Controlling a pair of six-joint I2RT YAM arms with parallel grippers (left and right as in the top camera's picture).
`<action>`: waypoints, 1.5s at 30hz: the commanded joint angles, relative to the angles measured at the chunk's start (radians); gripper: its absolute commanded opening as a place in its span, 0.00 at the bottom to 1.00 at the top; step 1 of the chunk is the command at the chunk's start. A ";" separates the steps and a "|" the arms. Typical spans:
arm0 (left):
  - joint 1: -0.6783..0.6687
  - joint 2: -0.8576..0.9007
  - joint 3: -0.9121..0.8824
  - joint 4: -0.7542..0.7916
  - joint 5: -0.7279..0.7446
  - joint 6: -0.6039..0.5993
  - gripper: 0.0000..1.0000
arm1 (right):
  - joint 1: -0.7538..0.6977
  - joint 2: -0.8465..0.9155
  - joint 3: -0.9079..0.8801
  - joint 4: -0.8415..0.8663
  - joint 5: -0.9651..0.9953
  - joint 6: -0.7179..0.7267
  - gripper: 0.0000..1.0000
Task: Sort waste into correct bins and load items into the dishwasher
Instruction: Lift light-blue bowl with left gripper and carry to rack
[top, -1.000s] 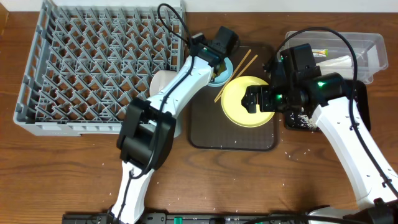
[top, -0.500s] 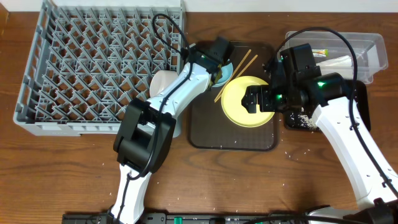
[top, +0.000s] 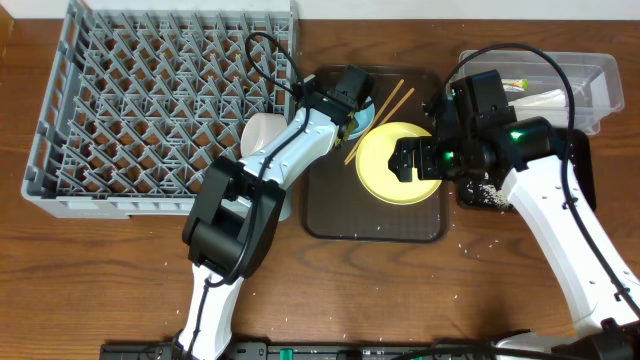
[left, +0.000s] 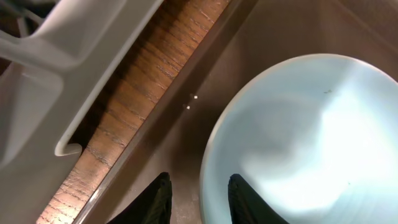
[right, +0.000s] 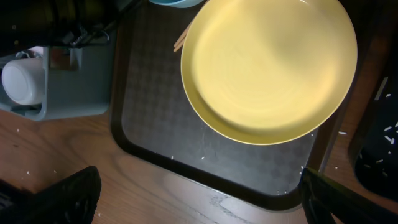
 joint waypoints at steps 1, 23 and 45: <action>-0.004 -0.011 -0.012 0.011 -0.005 -0.009 0.32 | -0.006 0.000 -0.001 0.002 0.005 0.009 0.99; -0.024 0.025 -0.012 0.032 -0.003 -0.009 0.20 | -0.006 0.000 -0.001 0.002 0.005 0.009 0.99; -0.006 0.008 0.012 0.053 -0.011 0.183 0.08 | -0.006 0.000 -0.001 0.002 0.005 0.009 0.99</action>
